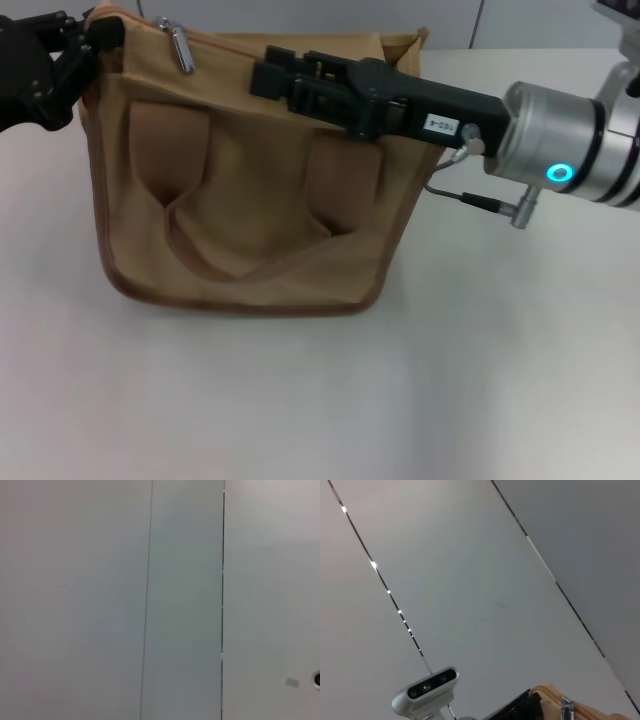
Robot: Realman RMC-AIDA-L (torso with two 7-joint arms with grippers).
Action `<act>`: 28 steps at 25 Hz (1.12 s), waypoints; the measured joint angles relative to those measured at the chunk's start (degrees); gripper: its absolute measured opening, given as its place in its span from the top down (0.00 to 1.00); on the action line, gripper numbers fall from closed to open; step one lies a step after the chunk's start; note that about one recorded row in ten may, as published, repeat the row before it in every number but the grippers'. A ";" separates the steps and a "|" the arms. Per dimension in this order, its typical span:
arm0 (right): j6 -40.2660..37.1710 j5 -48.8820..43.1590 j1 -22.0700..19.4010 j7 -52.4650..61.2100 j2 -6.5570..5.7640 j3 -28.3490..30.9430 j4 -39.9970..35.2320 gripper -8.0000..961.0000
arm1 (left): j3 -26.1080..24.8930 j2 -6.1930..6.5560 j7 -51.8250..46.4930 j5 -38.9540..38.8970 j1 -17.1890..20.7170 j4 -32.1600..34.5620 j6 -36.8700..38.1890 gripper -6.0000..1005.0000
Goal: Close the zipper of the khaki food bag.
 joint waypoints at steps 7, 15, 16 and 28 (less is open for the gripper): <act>1.60 0.00 3.30 0.02 0.05 -1.33 0.48 0.49 | 1.11 -0.10 0.03 -0.31 -1.23 -1.66 -0.39 0.95; 7.90 5.07 5.25 0.08 0.06 -6.35 1.11 0.50 | 1.93 -0.14 0.31 -2.08 -1.30 -2.82 -0.18 0.95; 8.42 5.26 5.55 0.09 0.05 -6.80 1.11 0.50 | 2.52 -0.13 0.59 -2.60 -1.29 -2.95 -0.15 0.95; 10.87 7.58 6.33 1.42 0.05 -9.99 0.95 0.49 | 5.17 -0.19 1.45 -4.59 -1.43 -3.42 -0.16 0.95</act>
